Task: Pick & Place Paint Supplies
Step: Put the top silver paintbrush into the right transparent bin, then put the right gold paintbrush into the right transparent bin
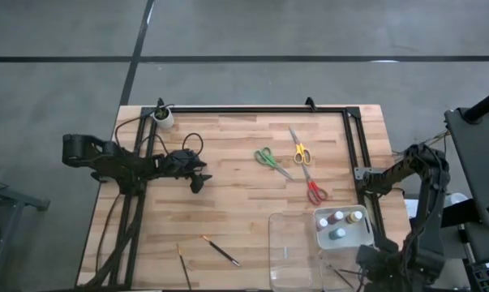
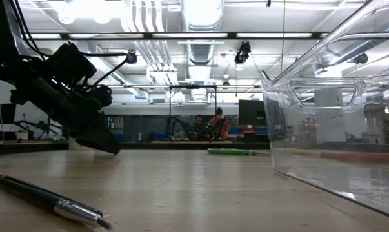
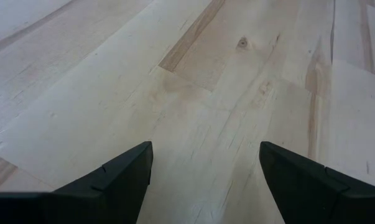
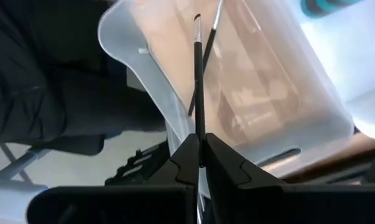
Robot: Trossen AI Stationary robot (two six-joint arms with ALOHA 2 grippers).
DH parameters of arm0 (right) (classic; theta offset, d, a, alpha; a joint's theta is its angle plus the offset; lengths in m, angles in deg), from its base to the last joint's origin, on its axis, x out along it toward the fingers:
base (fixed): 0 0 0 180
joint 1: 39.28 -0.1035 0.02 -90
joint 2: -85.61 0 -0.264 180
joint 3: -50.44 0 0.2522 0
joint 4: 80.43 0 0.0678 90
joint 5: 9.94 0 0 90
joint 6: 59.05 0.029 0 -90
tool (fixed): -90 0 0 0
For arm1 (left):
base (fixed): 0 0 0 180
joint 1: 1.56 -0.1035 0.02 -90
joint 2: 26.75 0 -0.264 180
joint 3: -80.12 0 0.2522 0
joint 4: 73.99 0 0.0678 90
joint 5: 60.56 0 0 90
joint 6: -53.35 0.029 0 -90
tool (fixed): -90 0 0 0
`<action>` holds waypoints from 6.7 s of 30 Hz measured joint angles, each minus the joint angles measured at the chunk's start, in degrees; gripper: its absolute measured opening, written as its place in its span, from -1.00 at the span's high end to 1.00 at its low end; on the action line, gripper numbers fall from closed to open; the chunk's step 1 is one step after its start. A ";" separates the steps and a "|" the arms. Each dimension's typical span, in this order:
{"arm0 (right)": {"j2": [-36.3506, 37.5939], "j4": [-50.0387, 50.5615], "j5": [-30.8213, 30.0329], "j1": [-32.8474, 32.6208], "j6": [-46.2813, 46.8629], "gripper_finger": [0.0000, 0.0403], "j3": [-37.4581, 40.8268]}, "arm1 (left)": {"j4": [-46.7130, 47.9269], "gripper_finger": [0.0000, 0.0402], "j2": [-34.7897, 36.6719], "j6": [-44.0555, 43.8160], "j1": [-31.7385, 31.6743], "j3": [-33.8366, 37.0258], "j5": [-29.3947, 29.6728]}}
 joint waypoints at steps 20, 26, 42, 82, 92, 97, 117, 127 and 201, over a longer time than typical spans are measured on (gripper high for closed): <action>-3.95 2.48 -6.61 -3.79 2.34 0.94 0.13 | 0.02 -0.51 0.01 0.00 -0.01 0.00 -0.01; -3.83 2.41 -6.55 -3.82 2.65 0.94 0.15 | 0.02 -0.51 0.00 0.00 -0.02 0.00 0.02; -3.49 2.48 -5.41 -3.86 2.15 0.55 0.15 | 0.02 -0.51 0.01 0.00 -0.01 0.00 0.00; 13.89 17.23 -25.78 13.52 -29.25 0.39 -0.58 | 0.00 -0.51 0.02 0.00 -0.02 0.00 0.00; 27.59 -1.23 -23.95 33.08 -57.22 0.39 12.44 | 0.02 -0.51 0.02 0.00 -0.01 0.00 0.02; 30.69 -9.67 -16.64 43.32 -63.20 0.39 17.45 | 0.00 -0.51 0.02 0.00 -0.01 0.00 0.00; 8.57 -13.94 -10.76 55.29 -72.57 0.39 3.27 | 0.02 -0.51 0.02 0.00 0.00 0.00 0.01; -8.70 -13.96 -10.92 55.55 -72.43 0.39 -11.61 | 0.02 -0.51 0.02 0.00 -0.02 0.00 0.00; -50.96 -41.59 -13.45 44.75 -66.03 0.39 -34.69 | 0.02 -0.51 0.02 0.00 0.00 0.00 -0.01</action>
